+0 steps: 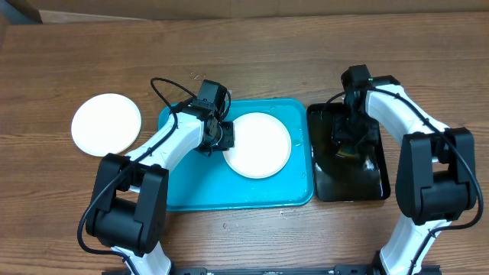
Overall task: Clean dirty plates on tray and stack at the side
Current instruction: 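Return the sponge to the black tray and rinse it in the water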
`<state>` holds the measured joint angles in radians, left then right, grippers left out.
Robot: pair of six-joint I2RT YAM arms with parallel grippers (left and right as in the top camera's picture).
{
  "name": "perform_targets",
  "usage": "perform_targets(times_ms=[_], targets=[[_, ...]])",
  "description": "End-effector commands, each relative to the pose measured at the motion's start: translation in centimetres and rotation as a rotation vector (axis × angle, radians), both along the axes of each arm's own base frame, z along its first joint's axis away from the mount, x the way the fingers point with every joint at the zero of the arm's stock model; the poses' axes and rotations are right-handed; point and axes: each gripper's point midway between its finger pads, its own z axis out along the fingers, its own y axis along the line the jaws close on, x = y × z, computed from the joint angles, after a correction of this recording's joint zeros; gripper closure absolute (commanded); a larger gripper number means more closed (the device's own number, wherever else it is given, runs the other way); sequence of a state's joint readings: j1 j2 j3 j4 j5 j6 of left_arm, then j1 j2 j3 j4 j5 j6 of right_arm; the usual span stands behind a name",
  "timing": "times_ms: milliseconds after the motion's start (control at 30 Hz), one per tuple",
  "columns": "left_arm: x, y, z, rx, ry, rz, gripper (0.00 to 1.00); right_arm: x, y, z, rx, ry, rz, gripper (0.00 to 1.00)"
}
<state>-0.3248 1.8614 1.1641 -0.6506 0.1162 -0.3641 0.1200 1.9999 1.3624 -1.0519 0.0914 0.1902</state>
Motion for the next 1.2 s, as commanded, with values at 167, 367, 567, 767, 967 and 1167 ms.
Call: perform_targets(times_ms=[167, 367, 567, 767, 967, 1167], targets=[[0.4, -0.1, -0.1, -0.006, 0.002, 0.000, 0.80, 1.8, -0.4, 1.5, -0.004, -0.081, -0.029, 0.36], [0.4, -0.1, -0.1, -0.007, 0.001, 0.000, 0.80, 2.1, -0.3, -0.7, 0.003, -0.129, -0.037, 0.53], [0.4, -0.1, -0.1, -0.007, 0.001, 0.000, 0.80, 1.9, 0.0, -1.2, 0.021, -0.130, -0.036, 0.45], [0.4, -0.1, -0.1, -0.007, 0.001, 0.000, 0.80, 1.2, 1.8, -0.4, 0.124, -0.078, -0.038, 0.14], [0.4, -0.1, -0.1, -0.007, 0.001, 0.000, 0.80, -0.3, 1.8, -0.8, 0.125, -0.026, -0.041, 0.77], [0.4, -0.1, -0.1, -0.006, 0.002, 0.000, 0.78, -0.6, 1.7, -0.9, 0.124, -0.016, -0.037, 0.26]])
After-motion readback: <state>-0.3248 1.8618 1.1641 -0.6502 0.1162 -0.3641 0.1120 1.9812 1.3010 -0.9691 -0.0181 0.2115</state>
